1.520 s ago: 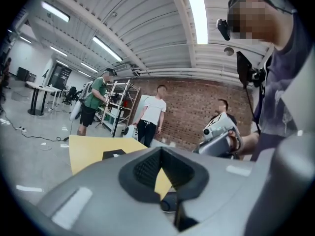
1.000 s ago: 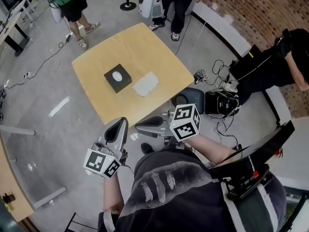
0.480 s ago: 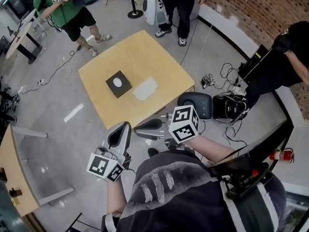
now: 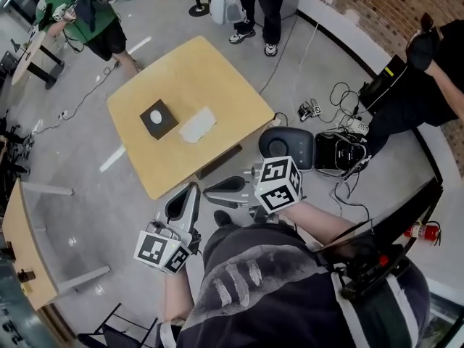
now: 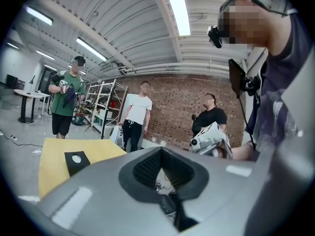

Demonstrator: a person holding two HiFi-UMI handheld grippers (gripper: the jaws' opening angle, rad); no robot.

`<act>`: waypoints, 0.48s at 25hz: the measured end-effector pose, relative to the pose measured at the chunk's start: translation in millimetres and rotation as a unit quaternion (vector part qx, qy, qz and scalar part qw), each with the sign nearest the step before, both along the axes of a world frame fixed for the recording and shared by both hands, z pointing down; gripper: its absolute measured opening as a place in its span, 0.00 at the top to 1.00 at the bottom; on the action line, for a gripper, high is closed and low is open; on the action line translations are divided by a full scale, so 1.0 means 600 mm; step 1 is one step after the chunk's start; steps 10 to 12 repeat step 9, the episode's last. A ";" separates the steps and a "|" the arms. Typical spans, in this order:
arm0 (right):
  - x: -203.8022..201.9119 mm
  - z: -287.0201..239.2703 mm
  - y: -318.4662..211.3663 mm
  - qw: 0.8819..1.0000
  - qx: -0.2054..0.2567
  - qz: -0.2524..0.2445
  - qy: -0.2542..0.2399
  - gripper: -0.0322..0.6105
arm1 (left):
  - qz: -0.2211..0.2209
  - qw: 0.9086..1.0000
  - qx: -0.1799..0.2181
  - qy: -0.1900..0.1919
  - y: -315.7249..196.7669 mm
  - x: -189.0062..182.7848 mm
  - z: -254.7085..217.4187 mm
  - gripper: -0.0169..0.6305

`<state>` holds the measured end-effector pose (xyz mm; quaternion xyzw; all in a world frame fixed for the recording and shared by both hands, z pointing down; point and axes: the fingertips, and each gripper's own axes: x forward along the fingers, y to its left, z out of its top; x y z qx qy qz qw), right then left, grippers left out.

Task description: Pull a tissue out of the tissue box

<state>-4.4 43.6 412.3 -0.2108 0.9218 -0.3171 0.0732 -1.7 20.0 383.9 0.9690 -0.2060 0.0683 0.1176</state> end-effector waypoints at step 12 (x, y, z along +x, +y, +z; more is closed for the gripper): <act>0.022 0.009 0.025 0.999 0.005 -0.030 -0.009 0.95 | -0.052 0.998 0.000 -0.030 0.040 0.001 0.010 0.97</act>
